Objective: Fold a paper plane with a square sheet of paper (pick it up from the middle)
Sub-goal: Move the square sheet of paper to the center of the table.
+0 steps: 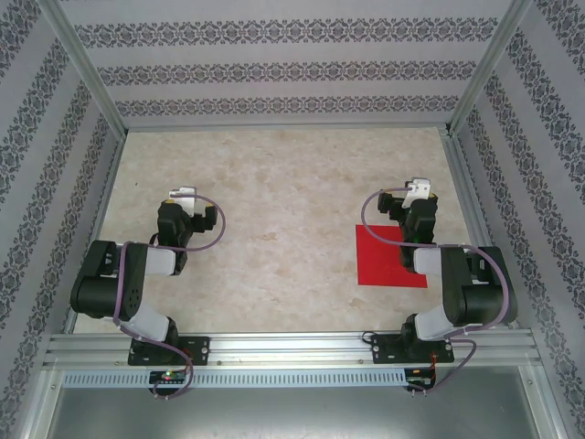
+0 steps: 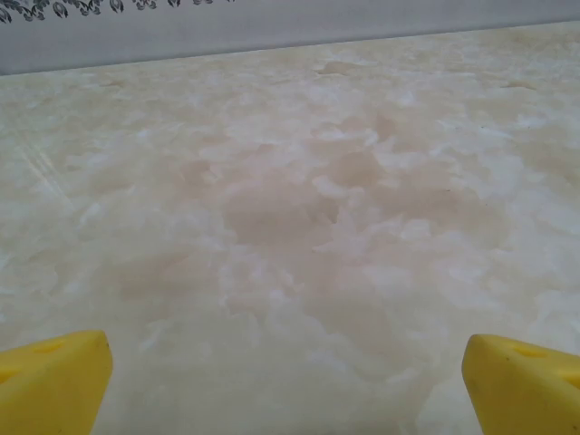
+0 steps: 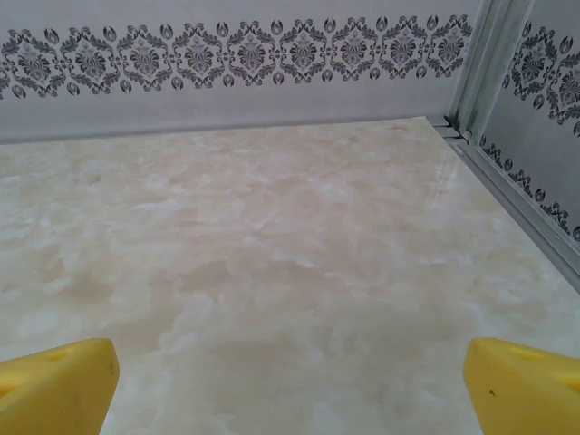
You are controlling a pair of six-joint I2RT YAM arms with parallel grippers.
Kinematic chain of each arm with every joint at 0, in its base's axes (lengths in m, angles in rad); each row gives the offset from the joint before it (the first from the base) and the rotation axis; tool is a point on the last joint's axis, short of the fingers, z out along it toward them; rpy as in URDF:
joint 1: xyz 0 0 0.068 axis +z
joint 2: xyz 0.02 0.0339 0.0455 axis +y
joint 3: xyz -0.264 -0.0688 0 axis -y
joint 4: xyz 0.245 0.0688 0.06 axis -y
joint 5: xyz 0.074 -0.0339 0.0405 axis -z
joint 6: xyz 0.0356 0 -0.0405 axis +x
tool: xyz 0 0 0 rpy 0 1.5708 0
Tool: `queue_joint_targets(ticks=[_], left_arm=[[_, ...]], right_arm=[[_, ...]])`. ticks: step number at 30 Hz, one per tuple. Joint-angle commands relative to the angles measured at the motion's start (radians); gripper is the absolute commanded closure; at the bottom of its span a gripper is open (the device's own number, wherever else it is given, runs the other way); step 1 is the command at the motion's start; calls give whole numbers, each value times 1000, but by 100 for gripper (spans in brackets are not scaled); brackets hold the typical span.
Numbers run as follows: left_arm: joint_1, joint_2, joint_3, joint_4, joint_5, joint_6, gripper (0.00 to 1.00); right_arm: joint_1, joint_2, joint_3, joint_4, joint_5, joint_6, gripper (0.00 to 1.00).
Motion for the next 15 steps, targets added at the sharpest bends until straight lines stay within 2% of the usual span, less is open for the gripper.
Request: queue_joint_targets(ticks=[1,15], left_arm=[[11,-1,20,35,15,10,0],[11,-1,20,33,15,9,0]], right_arm=[[-5,2,2,18,-13,-2,2],[-6,4,8,10,-20,1,2]])
